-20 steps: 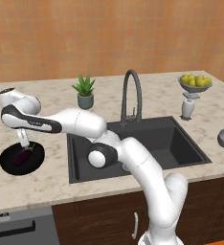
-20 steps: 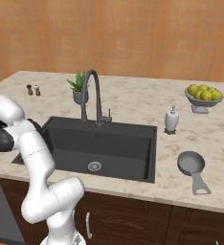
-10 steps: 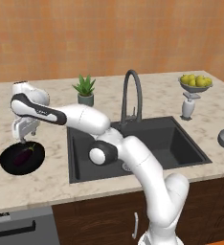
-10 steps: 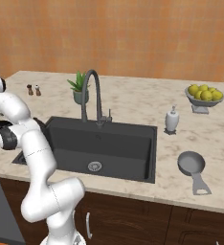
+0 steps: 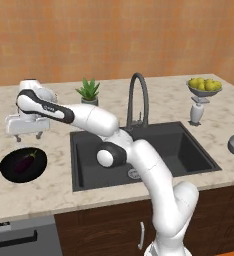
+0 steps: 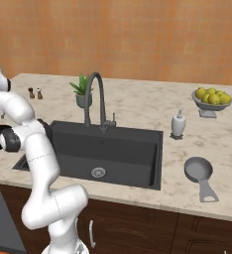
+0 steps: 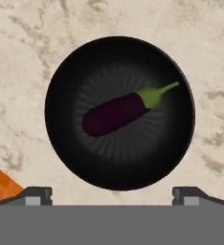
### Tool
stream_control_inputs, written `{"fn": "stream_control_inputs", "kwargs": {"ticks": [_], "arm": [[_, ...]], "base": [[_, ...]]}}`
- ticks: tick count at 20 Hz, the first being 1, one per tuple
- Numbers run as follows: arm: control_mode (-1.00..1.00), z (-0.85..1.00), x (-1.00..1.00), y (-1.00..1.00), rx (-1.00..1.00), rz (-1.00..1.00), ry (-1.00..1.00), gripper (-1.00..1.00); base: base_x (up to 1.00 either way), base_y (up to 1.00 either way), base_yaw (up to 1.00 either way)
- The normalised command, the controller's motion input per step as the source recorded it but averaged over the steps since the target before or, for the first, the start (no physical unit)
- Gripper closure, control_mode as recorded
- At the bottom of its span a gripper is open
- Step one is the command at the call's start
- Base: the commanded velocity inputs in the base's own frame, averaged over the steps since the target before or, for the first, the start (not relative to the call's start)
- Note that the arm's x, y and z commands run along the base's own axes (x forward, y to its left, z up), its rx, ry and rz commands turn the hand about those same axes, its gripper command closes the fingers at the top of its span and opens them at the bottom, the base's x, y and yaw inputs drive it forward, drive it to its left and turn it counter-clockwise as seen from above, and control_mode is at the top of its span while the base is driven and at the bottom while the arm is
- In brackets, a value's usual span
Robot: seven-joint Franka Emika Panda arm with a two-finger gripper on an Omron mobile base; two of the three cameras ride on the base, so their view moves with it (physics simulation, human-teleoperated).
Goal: Pick the eggplant from the sink and place it in the bowl. Then pick the bowl and place it in the microwave. Then close the microwave door and press the start button.
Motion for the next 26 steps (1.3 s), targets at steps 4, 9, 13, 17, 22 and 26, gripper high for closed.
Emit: {"fn": "stream_control_inputs", "kwargs": {"ticks": [4,9,13,17,22,26], "arm": [[-1.0,-0.64,-1.0,-0.43,0.0,-0.29,-0.4,-1.0],[-1.0,-0.63,-0.9,-0.66,0.02,-0.3,-0.39,-1.0],[-1.0,0.09,-0.29,-0.47,0.27,-0.47,0.05,-1.0],[-1.0,-0.01,-0.04,-0.59,0.32,-0.4,0.16,-1.0],[-1.0,0.0,0.03,-0.2,0.01,-0.15,0.05,-1.0],[-1.0,0.0,0.24,0.06,-0.01,-0.12,0.13,-1.0]], "base": [[0.0,0.0,0.0],[0.0,0.0,0.0],[0.0,0.0,0.0],[0.0,0.0,0.0],[0.0,0.0,0.0],[0.0,0.0,0.0]]}}
